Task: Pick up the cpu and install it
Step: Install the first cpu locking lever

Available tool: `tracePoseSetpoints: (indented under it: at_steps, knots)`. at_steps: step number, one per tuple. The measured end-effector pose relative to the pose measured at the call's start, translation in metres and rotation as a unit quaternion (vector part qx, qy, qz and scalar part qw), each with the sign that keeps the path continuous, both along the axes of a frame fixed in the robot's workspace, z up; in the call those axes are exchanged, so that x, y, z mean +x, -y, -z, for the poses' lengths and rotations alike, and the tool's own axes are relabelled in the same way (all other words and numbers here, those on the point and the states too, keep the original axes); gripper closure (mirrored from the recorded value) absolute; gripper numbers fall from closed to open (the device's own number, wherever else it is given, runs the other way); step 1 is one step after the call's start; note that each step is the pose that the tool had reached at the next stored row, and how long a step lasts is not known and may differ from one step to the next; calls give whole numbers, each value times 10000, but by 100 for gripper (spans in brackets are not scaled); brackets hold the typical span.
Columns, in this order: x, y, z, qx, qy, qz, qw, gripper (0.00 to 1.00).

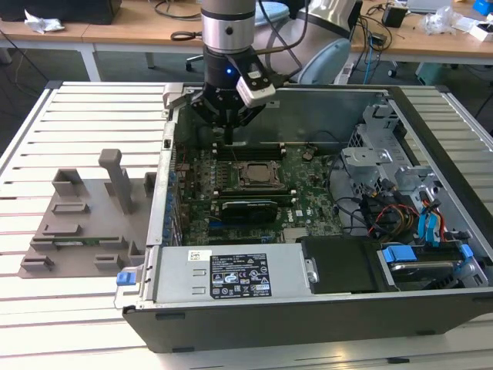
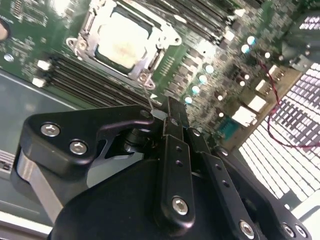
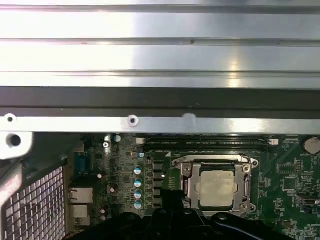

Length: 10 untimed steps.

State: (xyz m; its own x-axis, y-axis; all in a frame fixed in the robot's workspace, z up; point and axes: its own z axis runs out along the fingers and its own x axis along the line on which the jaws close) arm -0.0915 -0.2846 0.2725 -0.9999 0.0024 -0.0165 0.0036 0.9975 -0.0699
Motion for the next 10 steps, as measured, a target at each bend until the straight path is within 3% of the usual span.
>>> tracePoseSetpoints:
  at_steps: [8, 10]
  knots:
    - [-135, -83, 24, 0, 1, -3, 10000, 89]
    - [-135, -169, 46, -1, 0, -77, 10000, 89]
